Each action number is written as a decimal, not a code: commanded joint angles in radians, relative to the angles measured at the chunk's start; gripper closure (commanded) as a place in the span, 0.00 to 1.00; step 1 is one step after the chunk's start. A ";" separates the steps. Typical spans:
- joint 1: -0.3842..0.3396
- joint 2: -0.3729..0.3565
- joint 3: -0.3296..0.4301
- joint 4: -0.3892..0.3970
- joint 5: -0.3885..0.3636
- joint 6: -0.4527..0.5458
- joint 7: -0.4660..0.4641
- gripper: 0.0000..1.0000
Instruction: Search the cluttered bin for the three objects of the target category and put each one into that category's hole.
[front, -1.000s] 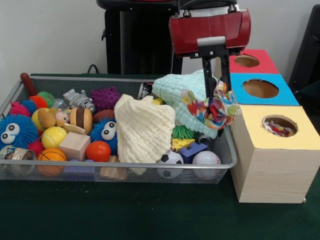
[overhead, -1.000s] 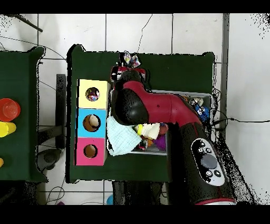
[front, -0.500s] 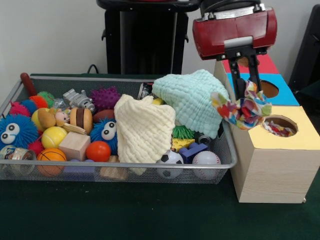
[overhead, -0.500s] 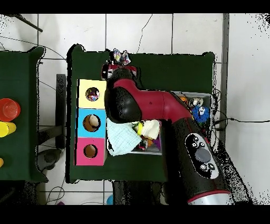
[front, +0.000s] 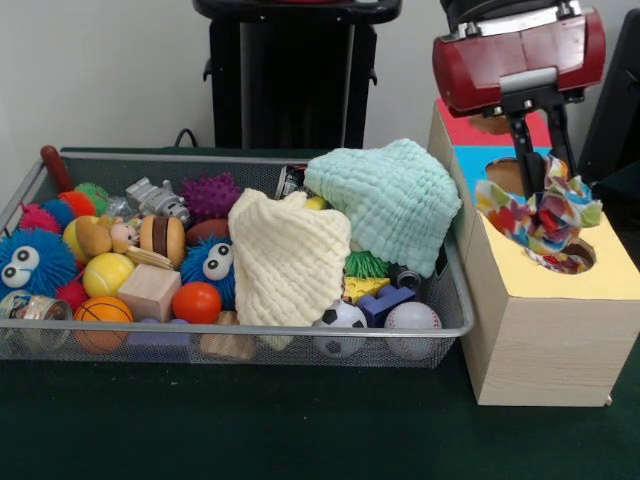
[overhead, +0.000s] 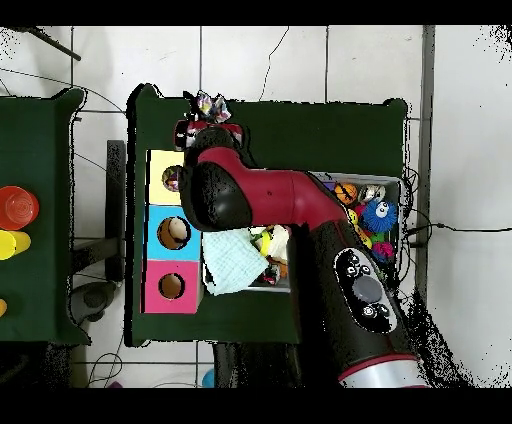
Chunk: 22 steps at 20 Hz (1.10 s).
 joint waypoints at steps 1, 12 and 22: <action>-0.017 0.042 0.062 0.096 0.067 0.180 0.133 1.00; -0.013 0.079 0.063 0.103 0.120 0.265 0.110 1.00; -0.036 0.110 0.111 0.119 0.127 0.229 0.104 1.00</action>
